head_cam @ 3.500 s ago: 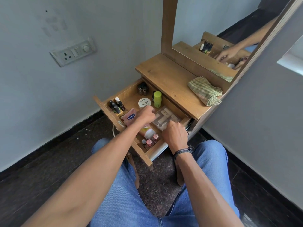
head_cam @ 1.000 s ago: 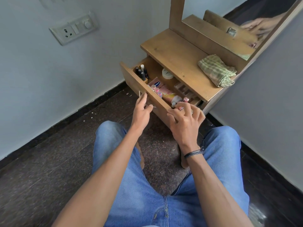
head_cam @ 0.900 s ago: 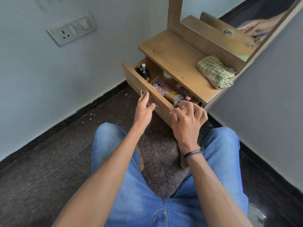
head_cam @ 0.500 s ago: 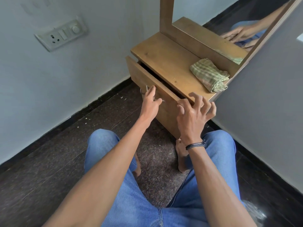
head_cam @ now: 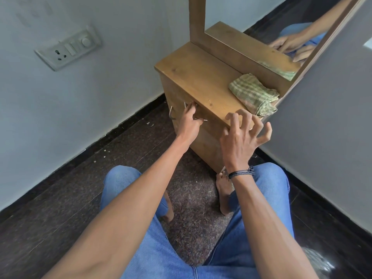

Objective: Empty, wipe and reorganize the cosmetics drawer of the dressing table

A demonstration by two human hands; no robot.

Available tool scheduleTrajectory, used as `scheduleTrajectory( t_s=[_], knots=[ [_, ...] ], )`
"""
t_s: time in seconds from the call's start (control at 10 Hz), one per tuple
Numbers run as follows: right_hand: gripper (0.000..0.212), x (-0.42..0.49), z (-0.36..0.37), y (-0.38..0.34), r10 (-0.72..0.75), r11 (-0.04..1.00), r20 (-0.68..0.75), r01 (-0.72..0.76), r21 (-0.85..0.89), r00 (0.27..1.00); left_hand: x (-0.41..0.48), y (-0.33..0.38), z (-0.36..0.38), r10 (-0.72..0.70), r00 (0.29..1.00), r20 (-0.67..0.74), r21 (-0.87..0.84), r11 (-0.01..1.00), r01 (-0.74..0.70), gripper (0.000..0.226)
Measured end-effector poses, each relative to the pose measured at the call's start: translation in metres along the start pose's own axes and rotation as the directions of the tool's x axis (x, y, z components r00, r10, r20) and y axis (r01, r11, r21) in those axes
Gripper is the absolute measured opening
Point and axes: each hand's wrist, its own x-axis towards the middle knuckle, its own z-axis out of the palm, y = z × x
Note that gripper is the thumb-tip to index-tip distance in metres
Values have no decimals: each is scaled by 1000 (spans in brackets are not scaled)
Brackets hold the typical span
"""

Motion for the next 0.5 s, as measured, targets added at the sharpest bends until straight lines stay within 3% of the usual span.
scheduleTrajectory(
  t_s=[0.3, 0.5],
  knots=[
    [27, 0, -1, -10, 47, 999, 54, -47, 9, 997, 1, 7, -14, -45, 997, 66, 80, 996, 40, 62],
    [21, 3, -27, 2, -43, 998, 137, 38, 39, 990, -19, 11, -33, 29, 999, 41, 125, 992, -34, 58]
  ],
)
